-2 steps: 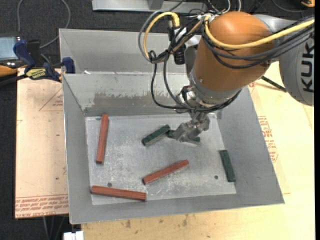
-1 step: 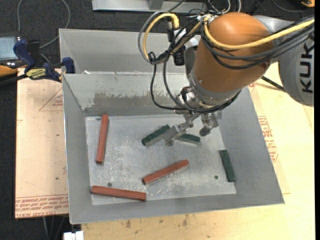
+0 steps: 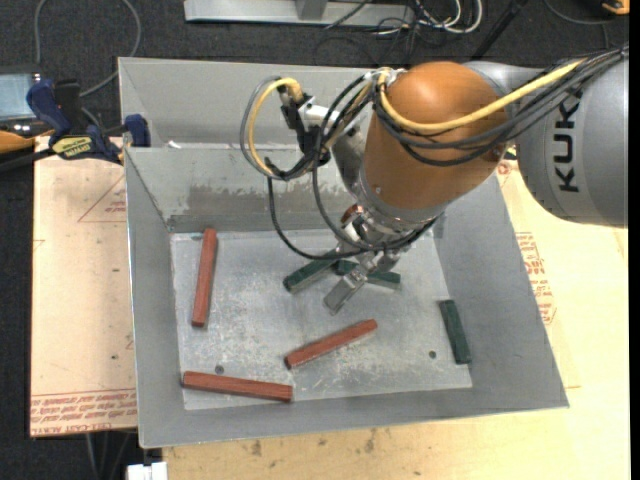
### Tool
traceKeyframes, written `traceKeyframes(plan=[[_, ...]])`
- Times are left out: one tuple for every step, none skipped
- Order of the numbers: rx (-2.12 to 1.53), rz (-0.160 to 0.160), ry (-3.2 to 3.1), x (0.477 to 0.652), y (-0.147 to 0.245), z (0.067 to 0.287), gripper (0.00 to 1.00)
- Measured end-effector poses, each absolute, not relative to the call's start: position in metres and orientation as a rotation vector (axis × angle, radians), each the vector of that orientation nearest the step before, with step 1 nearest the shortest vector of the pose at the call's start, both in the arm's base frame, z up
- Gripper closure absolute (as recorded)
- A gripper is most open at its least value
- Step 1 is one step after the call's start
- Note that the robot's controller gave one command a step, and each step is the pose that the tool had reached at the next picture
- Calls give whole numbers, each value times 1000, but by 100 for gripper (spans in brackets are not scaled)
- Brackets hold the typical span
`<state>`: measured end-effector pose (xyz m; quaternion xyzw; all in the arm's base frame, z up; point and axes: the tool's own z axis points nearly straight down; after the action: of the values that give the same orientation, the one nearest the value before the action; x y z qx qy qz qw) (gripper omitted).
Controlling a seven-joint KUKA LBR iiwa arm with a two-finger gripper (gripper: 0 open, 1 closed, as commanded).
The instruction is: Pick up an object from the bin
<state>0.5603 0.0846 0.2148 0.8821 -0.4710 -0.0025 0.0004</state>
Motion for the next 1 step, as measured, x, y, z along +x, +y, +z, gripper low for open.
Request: traceKeyframes(plan=[[2893, -1, -1225, 602, 74, 68, 0]])
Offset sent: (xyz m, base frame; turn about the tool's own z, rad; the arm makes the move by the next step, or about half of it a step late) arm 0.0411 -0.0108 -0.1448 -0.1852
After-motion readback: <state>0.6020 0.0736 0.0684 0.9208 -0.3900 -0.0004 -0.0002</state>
